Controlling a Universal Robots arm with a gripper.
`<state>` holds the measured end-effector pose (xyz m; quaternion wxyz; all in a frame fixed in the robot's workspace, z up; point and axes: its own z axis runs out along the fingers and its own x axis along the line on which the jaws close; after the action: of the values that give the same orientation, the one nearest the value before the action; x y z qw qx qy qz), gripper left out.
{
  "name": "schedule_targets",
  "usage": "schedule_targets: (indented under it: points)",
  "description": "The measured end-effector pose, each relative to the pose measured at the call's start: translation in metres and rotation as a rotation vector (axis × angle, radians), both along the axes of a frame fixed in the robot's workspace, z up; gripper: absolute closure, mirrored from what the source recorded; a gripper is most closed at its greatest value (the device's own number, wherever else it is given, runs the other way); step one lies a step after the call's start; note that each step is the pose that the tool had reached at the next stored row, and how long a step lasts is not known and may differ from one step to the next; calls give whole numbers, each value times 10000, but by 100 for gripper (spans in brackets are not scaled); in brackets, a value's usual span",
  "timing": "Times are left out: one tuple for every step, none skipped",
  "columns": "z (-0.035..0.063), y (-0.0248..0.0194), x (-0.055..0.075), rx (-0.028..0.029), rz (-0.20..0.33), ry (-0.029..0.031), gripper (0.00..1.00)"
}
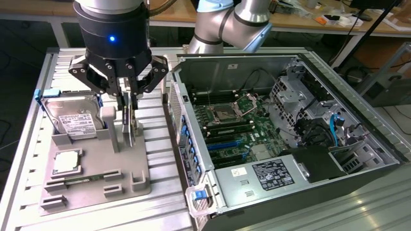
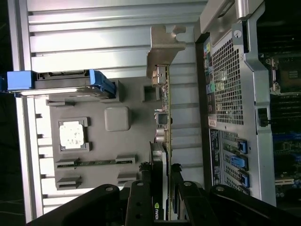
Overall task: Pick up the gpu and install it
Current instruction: 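Pick up the gpu and move the gpu toward the slot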
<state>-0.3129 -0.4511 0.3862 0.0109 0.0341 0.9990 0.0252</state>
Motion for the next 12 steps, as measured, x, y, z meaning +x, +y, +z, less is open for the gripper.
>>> schedule_targets:
  points:
    - [15,0,0,-1,0,1,73]
    - [27,0,0,-1,0,1,73]
    - [39,0,0,0,0,-1,73]
    - [55,0,0,0,0,0,73]
    - [74,0,0,0,0,0,73]
    - [95,0,0,-1,0,1,73]
    - [112,0,0,0,0,0,73]
    - [124,0,0,0,0,0,73]
    - [135,0,0,0,0,0,73]
    - [146,0,0,0,0,0,73]
    - [156,0,0,0,0,0,73]
    - [167,0,0,0,0,0,73]
